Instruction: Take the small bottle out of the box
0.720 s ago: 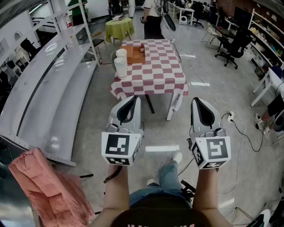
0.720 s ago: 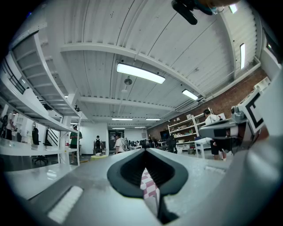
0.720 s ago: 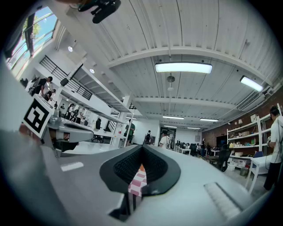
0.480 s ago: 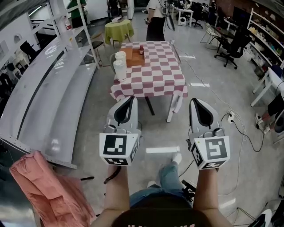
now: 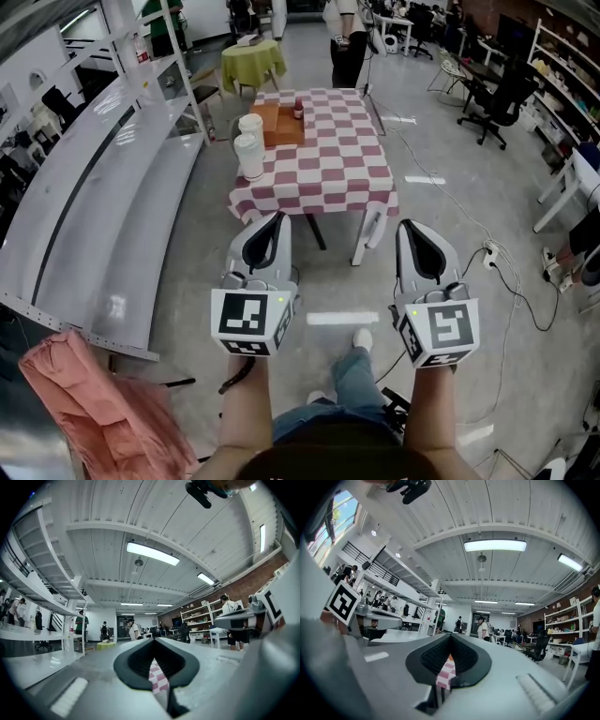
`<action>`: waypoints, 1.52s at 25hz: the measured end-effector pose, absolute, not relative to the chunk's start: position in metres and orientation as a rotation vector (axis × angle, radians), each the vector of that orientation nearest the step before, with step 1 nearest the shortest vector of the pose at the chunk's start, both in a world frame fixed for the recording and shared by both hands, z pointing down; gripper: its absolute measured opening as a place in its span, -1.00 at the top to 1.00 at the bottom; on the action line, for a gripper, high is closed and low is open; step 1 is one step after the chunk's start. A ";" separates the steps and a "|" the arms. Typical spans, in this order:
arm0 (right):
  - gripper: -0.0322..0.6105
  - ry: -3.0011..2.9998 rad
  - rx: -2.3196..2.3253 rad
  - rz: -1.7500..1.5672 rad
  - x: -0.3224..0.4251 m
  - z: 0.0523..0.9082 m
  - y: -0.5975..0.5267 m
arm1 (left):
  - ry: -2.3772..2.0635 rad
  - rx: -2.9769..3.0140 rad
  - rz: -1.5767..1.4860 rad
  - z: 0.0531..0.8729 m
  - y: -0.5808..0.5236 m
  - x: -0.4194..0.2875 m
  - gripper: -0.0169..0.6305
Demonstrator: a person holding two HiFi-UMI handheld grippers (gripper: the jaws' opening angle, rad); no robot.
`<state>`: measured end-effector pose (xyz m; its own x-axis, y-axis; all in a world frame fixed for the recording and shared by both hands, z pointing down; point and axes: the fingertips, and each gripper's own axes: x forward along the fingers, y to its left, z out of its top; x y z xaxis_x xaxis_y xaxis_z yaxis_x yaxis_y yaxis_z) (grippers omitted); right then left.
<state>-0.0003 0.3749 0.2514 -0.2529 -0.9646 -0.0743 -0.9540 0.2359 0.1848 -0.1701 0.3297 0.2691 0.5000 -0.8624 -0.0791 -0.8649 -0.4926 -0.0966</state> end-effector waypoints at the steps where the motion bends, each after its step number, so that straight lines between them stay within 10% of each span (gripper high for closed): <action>1: 0.91 -2.430 1.881 -0.286 0.003 0.255 0.368 | 1.518 -2.612 0.024 0.271 0.323 -0.167 0.95; 38: 0.90 -2.649 1.532 -0.225 0.139 0.277 0.059 | 1.758 -2.495 -0.075 0.291 0.042 -0.025 0.95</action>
<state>0.1390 0.0585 0.2770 -0.4994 -0.8663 -0.0103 -0.8556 0.4913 0.1631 -0.0251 0.0421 0.2912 0.3369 -0.9415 -0.0109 -0.9371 -0.3342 -0.1008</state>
